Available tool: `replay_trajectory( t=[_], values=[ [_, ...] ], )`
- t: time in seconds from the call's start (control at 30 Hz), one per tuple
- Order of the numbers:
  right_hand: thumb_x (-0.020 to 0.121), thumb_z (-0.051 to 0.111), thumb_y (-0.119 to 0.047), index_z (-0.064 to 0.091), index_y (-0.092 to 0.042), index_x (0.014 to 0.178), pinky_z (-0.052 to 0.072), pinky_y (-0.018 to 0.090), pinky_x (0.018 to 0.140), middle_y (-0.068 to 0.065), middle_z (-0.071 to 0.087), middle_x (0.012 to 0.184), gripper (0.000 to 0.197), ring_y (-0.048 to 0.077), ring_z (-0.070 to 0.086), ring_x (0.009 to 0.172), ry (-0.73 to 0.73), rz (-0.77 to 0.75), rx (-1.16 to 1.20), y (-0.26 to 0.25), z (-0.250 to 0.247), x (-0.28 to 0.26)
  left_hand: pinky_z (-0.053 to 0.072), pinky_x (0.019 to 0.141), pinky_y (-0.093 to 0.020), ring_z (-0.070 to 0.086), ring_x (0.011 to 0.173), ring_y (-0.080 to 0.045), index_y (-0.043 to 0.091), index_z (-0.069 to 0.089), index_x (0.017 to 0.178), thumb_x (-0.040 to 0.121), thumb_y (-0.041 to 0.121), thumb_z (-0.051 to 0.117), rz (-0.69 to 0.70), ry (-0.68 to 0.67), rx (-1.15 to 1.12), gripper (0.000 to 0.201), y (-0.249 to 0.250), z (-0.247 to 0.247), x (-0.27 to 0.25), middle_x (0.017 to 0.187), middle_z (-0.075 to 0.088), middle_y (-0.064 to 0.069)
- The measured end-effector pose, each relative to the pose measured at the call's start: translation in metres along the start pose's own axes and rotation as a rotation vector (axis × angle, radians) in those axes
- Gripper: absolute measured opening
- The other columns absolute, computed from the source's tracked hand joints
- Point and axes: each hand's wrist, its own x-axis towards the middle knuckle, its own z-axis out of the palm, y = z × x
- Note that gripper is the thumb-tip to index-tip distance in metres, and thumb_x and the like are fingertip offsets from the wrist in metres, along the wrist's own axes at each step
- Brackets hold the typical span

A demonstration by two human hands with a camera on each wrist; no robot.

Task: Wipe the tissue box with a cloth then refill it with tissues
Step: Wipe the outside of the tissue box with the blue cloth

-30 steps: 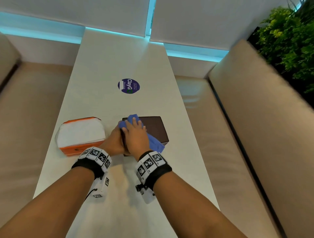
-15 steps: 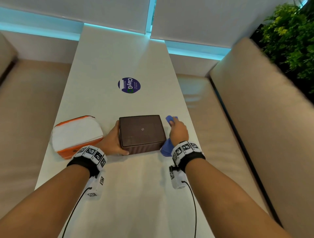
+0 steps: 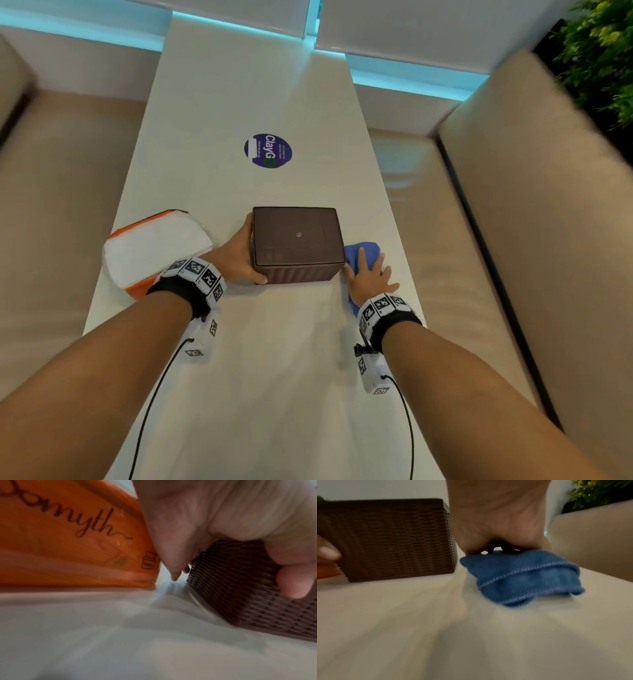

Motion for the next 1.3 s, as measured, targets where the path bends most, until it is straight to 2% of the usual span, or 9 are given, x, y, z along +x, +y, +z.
replay_trajectory(
  t=[0.1,0.23,0.37,0.47,0.63,0.77,0.9,1.1,1.3],
  values=[
    [0.095,0.024,-0.059,-0.004,-0.036,0.151,0.007,0.058,0.117,0.007,-0.010,0.161,0.066,0.036,0.000,0.148,-0.002,0.024,-0.040,0.002,0.011,-0.005,0.031,0.111,-0.025,0.040,0.130,-0.002,0.041,0.002,0.137,0.042,0.028,0.082,-0.016,-0.017,-0.014,0.125,0.000,0.000,-0.001,0.142,0.033,0.004],
    [0.095,0.029,-0.057,0.000,-0.033,0.151,0.004,0.059,0.116,0.014,-0.008,0.160,0.067,0.041,-0.002,0.147,-0.094,0.090,-0.087,-0.008,0.001,0.008,0.031,0.113,-0.031,0.033,0.138,-0.017,0.031,-0.006,0.140,0.041,0.029,0.079,-0.048,-0.016,-0.008,0.131,0.005,0.001,-0.003,0.146,0.029,-0.004],
    [0.089,0.037,-0.043,0.024,-0.013,0.149,0.007,0.057,0.118,0.022,0.011,0.158,0.068,0.041,0.007,0.146,-0.206,0.174,-0.086,-0.039,-0.047,0.034,0.033,0.110,-0.031,0.036,0.135,-0.019,0.024,-0.011,0.146,0.047,0.015,0.081,-0.077,-0.017,0.034,0.135,0.006,0.001,-0.003,0.147,0.030,-0.007],
    [0.089,0.043,-0.014,0.022,-0.017,0.149,0.004,0.057,0.118,0.016,0.006,0.160,0.064,0.038,-0.002,0.147,-0.014,-0.050,0.097,-0.079,-0.102,0.003,0.035,0.109,-0.031,0.037,0.136,-0.020,0.020,-0.010,0.149,0.052,0.006,0.080,-0.088,-0.014,0.040,0.133,0.003,0.001,-0.002,0.148,0.030,-0.009],
    [0.074,0.075,-0.039,-0.010,-0.020,0.152,-0.003,0.060,0.116,0.009,-0.017,0.160,0.116,0.034,-0.019,0.146,-0.184,-0.561,-0.357,-0.142,-0.106,-0.036,0.038,0.111,-0.035,0.037,0.136,-0.019,0.014,-0.001,0.150,0.050,0.006,0.084,-0.097,0.004,0.075,0.132,0.001,-0.001,0.001,0.149,0.031,-0.006],
    [0.058,0.084,-0.048,-0.013,-0.016,0.151,0.006,0.060,0.118,0.012,-0.011,0.160,0.138,0.035,-0.008,0.148,-0.167,-0.664,-0.593,-0.163,-0.067,-0.038,0.029,0.113,-0.025,0.024,0.142,-0.010,0.017,-0.013,0.151,0.055,0.010,0.093,-0.132,0.041,0.162,0.143,0.001,-0.001,0.005,0.159,0.014,0.000],
    [0.051,0.088,-0.047,-0.010,-0.009,0.150,0.009,0.059,0.118,0.016,-0.003,0.160,0.144,0.034,-0.003,0.149,-0.081,-0.702,-0.684,-0.171,-0.052,-0.034,0.029,0.119,-0.042,0.024,0.145,-0.021,0.012,-0.014,0.150,0.048,0.010,0.092,-0.155,0.055,0.155,0.147,0.004,-0.006,0.008,0.159,0.015,-0.007],
    [0.050,0.089,-0.038,-0.008,-0.023,0.151,0.029,0.065,0.107,0.017,0.009,0.155,0.141,0.035,0.008,0.145,-0.100,-0.703,-0.714,-0.178,-0.055,-0.034,0.027,0.119,-0.040,0.022,0.146,-0.024,0.010,-0.014,0.150,0.057,0.003,0.089,-0.248,0.045,0.199,0.139,0.004,-0.007,0.013,0.159,0.016,-0.009],
    [0.057,0.086,-0.037,0.000,-0.023,0.151,0.042,0.054,0.097,0.022,0.022,0.147,0.128,0.038,0.024,0.138,-0.071,-0.733,-0.829,-0.186,-0.064,-0.041,0.032,0.117,-0.041,0.028,0.144,-0.026,0.010,-0.009,0.151,0.057,0.001,0.089,-0.289,0.036,0.189,0.136,0.004,-0.010,0.012,0.156,0.024,-0.010]
  ],
)
